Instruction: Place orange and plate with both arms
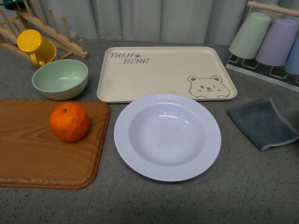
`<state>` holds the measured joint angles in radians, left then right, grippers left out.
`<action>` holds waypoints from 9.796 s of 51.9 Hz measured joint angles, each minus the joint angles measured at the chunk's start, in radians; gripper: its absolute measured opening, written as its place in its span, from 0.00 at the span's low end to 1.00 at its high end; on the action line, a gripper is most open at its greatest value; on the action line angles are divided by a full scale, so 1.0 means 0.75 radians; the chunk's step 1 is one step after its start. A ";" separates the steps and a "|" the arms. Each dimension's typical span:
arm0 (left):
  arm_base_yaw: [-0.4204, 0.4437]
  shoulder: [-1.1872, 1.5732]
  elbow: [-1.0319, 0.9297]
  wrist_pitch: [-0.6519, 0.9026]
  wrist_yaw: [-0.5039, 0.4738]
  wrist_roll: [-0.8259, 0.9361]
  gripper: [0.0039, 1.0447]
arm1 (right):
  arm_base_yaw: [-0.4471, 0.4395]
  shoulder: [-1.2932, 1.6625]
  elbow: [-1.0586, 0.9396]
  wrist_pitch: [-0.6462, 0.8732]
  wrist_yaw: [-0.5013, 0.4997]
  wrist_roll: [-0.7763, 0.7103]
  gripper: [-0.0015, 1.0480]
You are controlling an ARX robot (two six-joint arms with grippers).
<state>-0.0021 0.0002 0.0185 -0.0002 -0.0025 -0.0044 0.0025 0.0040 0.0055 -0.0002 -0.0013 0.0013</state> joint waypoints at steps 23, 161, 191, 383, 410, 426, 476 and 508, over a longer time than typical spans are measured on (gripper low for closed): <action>0.000 0.000 0.000 0.000 0.000 0.000 0.94 | 0.000 0.000 0.000 0.000 0.000 0.000 0.91; -0.223 2.503 0.902 0.592 -0.062 -0.379 0.94 | -0.002 0.000 0.000 0.000 -0.001 -0.001 0.91; -0.225 2.632 0.978 0.511 0.045 -0.373 0.94 | -0.002 0.000 0.000 0.000 -0.001 -0.001 0.91; -0.180 1.365 0.063 1.253 -0.175 -0.008 0.04 | -0.002 0.000 0.000 0.000 -0.001 -0.001 0.91; -0.001 0.791 0.002 0.778 0.002 -0.004 0.04 | -0.002 0.000 0.000 0.000 -0.001 -0.001 0.91; -0.001 0.520 0.002 0.523 0.002 -0.004 0.04 | -0.002 0.000 0.000 0.000 -0.001 -0.001 0.91; -0.001 0.007 0.002 0.003 0.003 -0.005 0.04 | -0.002 0.000 0.000 0.000 -0.001 -0.001 0.91; -0.001 0.006 0.002 0.001 0.003 -0.002 0.94 | -0.002 0.000 0.000 0.000 -0.001 -0.001 0.91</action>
<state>-0.0025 0.0048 0.0200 0.0006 -0.0002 -0.0055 0.0013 0.0040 0.0055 -0.0002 -0.0017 0.0010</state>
